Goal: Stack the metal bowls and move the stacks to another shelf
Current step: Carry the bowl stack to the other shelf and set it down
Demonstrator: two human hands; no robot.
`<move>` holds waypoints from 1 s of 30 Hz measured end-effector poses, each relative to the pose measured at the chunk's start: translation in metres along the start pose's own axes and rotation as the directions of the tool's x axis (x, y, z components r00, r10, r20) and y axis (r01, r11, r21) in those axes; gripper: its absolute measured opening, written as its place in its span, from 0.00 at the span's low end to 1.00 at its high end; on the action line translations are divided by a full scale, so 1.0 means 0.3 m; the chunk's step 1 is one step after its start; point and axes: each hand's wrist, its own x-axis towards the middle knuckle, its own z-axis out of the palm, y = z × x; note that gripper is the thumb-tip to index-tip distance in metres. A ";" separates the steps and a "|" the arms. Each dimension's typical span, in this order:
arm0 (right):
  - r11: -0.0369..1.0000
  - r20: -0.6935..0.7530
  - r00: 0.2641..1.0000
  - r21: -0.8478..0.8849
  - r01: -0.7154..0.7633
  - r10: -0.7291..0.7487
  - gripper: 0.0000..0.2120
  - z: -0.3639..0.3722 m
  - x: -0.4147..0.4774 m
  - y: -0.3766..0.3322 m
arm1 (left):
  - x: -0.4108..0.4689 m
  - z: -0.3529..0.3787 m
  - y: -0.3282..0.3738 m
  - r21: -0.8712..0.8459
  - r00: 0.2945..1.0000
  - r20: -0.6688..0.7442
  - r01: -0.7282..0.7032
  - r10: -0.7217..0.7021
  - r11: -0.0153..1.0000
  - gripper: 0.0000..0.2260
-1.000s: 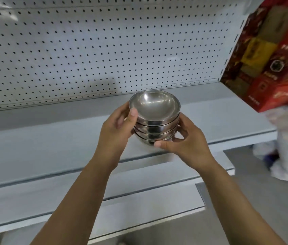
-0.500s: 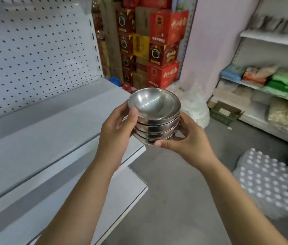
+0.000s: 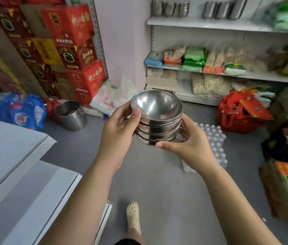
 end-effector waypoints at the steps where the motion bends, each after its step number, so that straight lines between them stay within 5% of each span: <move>1: 1.000 -0.028 1.000 -0.011 -0.003 0.003 0.45 -0.036 0.029 0.012 | 0.046 0.035 -0.010 0.006 0.999 0.035 -0.003 0.002 1.000 0.21; 20: 0.997 -0.287 0.957 -0.067 0.031 -0.049 0.44 -0.378 1.016 0.134 | 1.186 0.481 -0.068 0.046 0.948 0.316 -0.053 0.036 0.998 0.16; 30: 0.996 -0.278 0.960 -0.094 0.000 -0.027 0.40 -0.563 1.425 0.268 | 1.610 0.694 -0.205 0.046 0.948 0.320 -0.018 0.002 0.999 0.10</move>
